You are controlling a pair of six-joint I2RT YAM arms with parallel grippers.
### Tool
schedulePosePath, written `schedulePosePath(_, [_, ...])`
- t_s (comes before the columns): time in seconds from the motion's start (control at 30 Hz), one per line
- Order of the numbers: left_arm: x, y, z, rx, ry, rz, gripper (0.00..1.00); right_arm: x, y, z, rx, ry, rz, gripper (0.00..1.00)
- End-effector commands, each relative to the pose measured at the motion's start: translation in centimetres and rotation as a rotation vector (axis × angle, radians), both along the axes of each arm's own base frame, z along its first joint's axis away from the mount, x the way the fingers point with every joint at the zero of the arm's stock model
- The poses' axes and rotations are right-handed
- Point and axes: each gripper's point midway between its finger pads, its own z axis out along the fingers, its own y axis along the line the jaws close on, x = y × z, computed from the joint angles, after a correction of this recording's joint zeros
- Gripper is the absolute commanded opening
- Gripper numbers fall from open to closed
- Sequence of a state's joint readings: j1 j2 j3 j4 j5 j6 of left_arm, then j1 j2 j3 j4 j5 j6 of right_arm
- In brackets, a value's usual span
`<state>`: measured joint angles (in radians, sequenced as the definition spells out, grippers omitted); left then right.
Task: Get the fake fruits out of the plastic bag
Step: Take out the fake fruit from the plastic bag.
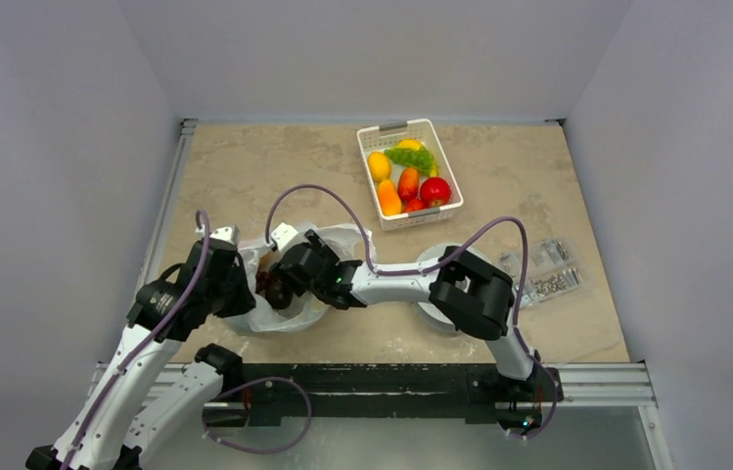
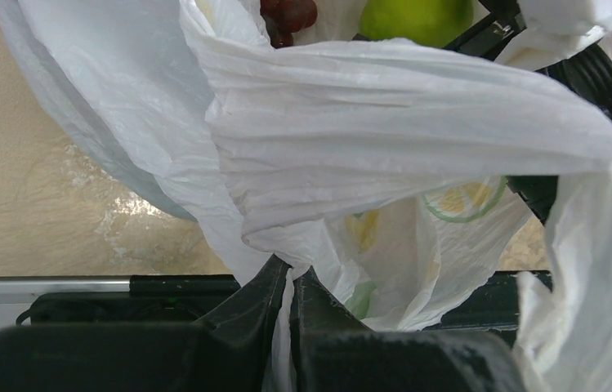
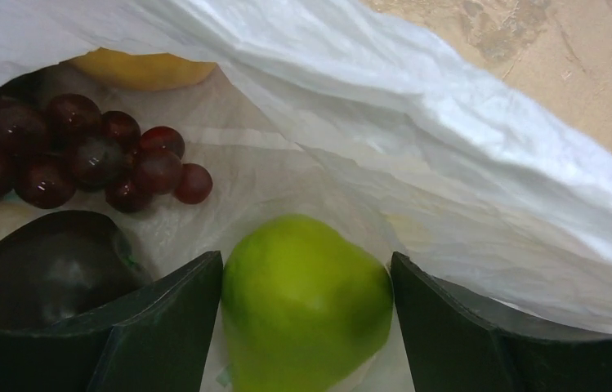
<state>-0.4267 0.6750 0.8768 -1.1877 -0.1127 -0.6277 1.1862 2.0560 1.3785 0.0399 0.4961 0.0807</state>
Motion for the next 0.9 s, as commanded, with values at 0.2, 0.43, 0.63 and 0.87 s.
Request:
schedulePosePath(0.2, [0.6,-0.1,0.5,-0.001,-0.016,0.008,0.0,0.0,0.4,0.1,0.015,0.008,0.005,0.64])
schedulePosePath(0.43, [0.5,-0.1,0.6,-0.004,-0.023,0.008,0.0,-2.1,1.4,5.9,0.192,0.063,0.082,0.45])
schedulePosePath(0.63, [0.5,-0.1,0.7,-0.006,-0.029,0.008,0.0,-4.4,2.0,9.7,0.317,0.135,0.169,0.36])
schedulePosePath(0.87, [0.6,-0.2,0.7,-0.01,-0.031,0.006,0.0,-5.3,1.9,12.0,0.439,0.246,0.225,0.33])
